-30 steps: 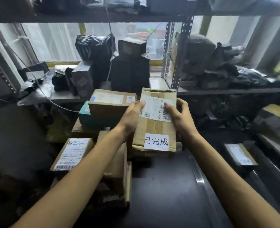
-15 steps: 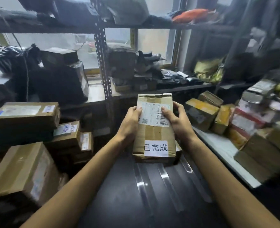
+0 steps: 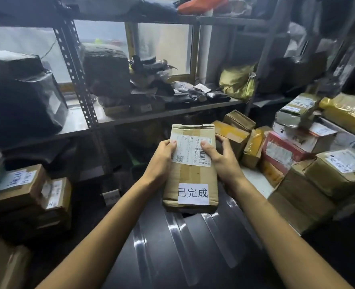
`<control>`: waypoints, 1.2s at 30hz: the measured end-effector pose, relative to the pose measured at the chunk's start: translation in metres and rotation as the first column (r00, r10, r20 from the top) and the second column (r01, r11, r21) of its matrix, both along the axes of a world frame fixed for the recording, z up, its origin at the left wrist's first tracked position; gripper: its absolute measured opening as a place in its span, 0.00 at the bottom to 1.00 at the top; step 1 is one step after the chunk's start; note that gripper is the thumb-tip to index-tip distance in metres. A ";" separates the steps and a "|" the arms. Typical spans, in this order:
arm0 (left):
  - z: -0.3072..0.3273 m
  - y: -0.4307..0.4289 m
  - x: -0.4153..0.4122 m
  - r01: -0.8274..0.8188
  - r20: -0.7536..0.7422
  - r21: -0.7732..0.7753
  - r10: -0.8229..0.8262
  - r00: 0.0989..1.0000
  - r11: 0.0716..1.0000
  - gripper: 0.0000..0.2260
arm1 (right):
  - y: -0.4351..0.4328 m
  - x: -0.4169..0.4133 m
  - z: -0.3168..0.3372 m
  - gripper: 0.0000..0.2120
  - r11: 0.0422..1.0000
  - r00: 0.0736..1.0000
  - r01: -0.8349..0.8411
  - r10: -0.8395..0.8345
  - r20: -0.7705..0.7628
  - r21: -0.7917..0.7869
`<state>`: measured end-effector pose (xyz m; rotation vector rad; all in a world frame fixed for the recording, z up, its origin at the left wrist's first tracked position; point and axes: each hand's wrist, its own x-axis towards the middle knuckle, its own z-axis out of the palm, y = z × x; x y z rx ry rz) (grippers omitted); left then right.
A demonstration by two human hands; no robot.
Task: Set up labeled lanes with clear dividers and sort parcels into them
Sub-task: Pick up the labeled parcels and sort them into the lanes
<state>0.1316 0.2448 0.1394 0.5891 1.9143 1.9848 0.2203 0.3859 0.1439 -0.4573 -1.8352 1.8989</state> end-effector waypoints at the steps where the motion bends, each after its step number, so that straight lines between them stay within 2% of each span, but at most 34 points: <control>1: -0.007 0.009 -0.006 0.006 0.011 0.010 -0.006 1.000 1.000 0.17 | 0.009 -0.006 -0.004 0.23 1.000 1.000 0.005 -0.005 0.015 0.010; 7: -0.039 0.059 -0.045 0.010 0.139 0.012 -0.012 0.990 1.000 0.22 | 0.063 -0.055 -0.028 0.19 0.996 0.990 -0.021 0.008 0.139 0.092; 11: -0.052 0.078 -0.068 -0.037 0.200 -0.058 0.048 0.979 0.998 0.28 | 0.085 -0.086 -0.050 0.20 0.998 0.983 -0.042 0.034 0.178 0.043; 15: -0.078 0.092 -0.092 -0.061 0.244 -0.119 0.089 0.966 0.991 0.20 | 0.104 -0.115 -0.077 0.20 0.996 0.969 -0.084 0.081 0.235 0.005; 18: -0.098 0.103 -0.106 -0.100 0.308 -0.161 0.146 0.940 0.982 0.19 | 0.118 -0.136 -0.104 0.20 0.989 0.951 -0.139 0.146 0.273 -0.044; 23: -0.141 0.122 -0.118 -0.282 0.433 -0.267 0.376 0.819 0.922 0.15 | 0.130 -0.176 -0.155 0.21 0.942 0.857 -0.303 0.335 0.392 -0.144; 27: -0.167 0.137 -0.134 -0.303 0.450 -0.395 0.470 0.759 0.867 0.14 | 0.137 -0.199 -0.192 0.21 0.913 0.777 -0.371 0.405 0.483 -0.168; 30: -0.185 0.143 -0.142 -0.294 0.464 -0.436 0.492 0.737 0.851 0.14 | 0.140 -0.204 -0.211 0.23 0.911 0.758 -0.358 0.410 0.507 -0.203; 36: -0.209 0.153 -0.148 -0.241 0.404 -0.507 0.475 0.782 0.828 0.21 | 0.145 -0.216 -0.225 0.20 0.892 0.706 -0.387 0.449 0.548 -0.233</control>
